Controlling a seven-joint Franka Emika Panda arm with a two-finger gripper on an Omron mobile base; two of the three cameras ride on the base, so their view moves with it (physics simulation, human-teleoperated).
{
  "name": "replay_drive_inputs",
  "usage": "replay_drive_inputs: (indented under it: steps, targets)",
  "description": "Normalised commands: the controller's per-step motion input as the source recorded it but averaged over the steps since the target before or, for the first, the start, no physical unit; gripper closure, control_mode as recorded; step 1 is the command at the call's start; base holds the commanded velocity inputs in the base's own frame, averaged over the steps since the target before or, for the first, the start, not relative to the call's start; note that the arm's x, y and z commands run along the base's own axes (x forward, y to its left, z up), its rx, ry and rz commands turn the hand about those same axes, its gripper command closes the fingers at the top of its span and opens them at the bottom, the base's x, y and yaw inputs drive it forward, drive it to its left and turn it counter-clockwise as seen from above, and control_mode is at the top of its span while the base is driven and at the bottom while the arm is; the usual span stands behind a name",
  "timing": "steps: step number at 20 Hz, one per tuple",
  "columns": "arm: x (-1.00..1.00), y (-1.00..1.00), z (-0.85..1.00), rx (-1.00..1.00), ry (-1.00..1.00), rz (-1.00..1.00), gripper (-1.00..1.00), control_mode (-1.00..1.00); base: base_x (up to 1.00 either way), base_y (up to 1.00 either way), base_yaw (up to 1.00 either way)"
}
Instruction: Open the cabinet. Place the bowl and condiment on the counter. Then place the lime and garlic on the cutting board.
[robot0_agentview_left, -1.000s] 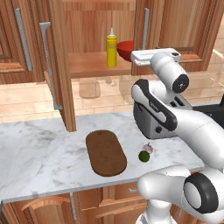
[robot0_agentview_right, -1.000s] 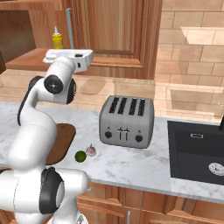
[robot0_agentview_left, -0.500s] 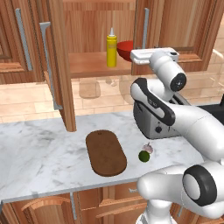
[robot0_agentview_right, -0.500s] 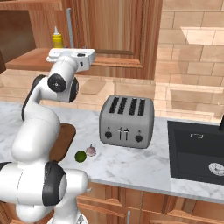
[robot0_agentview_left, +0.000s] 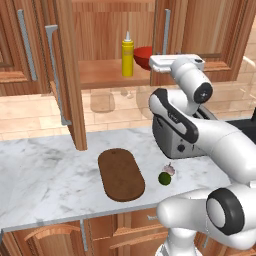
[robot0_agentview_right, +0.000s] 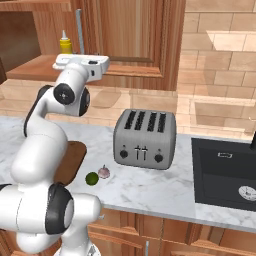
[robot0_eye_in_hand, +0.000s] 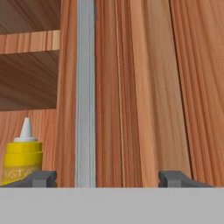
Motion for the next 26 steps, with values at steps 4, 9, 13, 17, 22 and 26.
replay_drive_inputs:
  steps: [4,9,13,17,22,26]
  targets:
    - [0.37,0.00,-0.10,0.00,0.01,0.00,1.00,-1.00,0.00,0.00,0.00]
    - [0.33,0.00,-0.07,0.00,0.00,0.00,1.00,-1.00,0.00,0.00,0.00]
    - [0.37,0.00,-0.09,0.00,0.00,0.00,1.00,-1.00,0.00,0.00,0.00]
    - [0.41,0.00,-0.17,0.00,0.00,0.00,1.00,-1.00,0.00,0.00,0.00]
    - [0.34,-0.05,-0.18,0.00,0.00,-0.03,1.00,-1.00,0.00,0.00,0.00]
    - [0.16,-0.08,-0.10,0.00,0.00,-0.22,1.00,-1.00,0.00,0.00,0.00]
